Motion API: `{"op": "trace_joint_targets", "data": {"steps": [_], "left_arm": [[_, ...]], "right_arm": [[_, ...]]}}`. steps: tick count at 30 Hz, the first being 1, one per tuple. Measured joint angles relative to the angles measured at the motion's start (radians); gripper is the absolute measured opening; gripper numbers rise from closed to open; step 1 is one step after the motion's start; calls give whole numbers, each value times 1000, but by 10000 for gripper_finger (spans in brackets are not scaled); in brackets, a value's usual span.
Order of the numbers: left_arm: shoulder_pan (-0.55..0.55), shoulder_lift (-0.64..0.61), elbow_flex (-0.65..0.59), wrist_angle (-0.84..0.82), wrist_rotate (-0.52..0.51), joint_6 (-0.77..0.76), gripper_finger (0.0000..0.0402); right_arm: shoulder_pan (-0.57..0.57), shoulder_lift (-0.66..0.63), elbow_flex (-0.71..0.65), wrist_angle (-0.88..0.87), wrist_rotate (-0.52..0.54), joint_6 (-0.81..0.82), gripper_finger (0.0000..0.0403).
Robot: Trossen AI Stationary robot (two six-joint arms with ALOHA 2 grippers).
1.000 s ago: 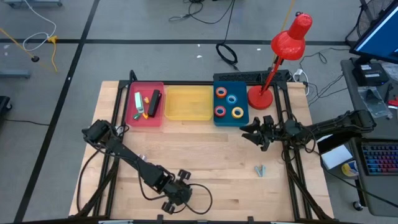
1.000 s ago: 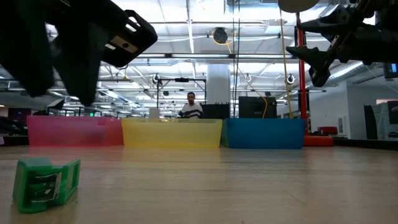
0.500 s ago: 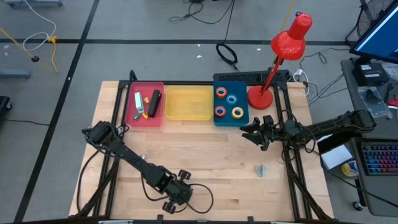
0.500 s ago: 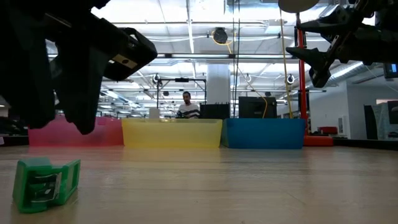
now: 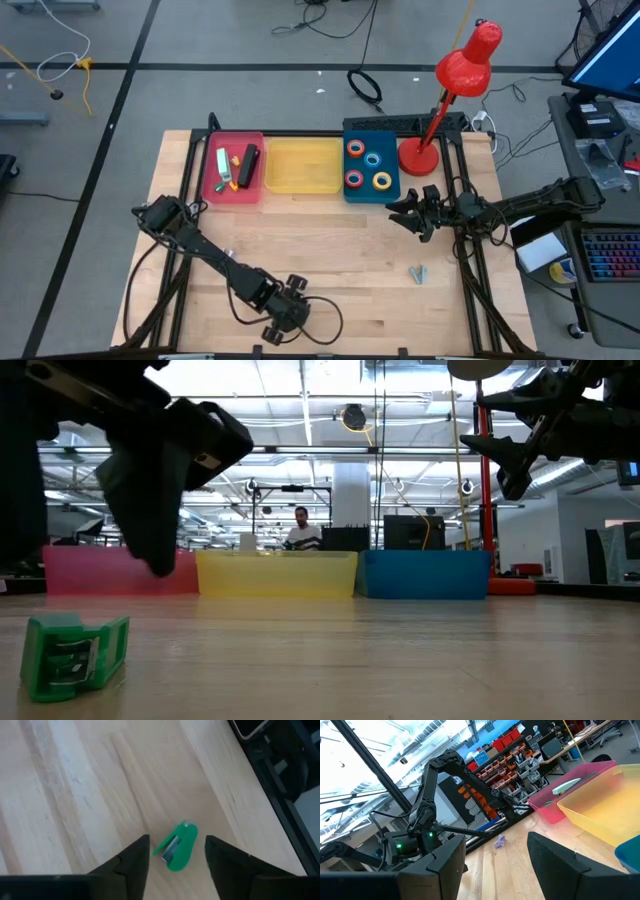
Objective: Pick and place Stapler, Stapler remover, tape
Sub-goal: Put the green stapler into the red bin
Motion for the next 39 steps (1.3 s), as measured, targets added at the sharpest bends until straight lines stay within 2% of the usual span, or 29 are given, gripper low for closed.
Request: {"op": "trace_joint_targets", "data": {"steps": [8,17,21,30,33,36,39], "left_arm": [[0,47,0,18,17,74,238],[8,87,2,36,-20,108,241],[12,87,2,13,-23,108,208],[26,81,1,-14,18,76,64],[48,69,1,-62,25,58,56],[89,29,-1,-203,7,45,56],[141,-31,-3,-397,-85,30,56]], "right_arm": [[0,0,0,0,0,0,205],[0,0,0,1,0,26,205],[0,0,0,1,2,26,205],[-1,0,0,4,54,26,205],[-1,0,0,4,54,26,205],[-1,0,0,8,54,26,205],[-1,0,0,15,54,26,205]]}}
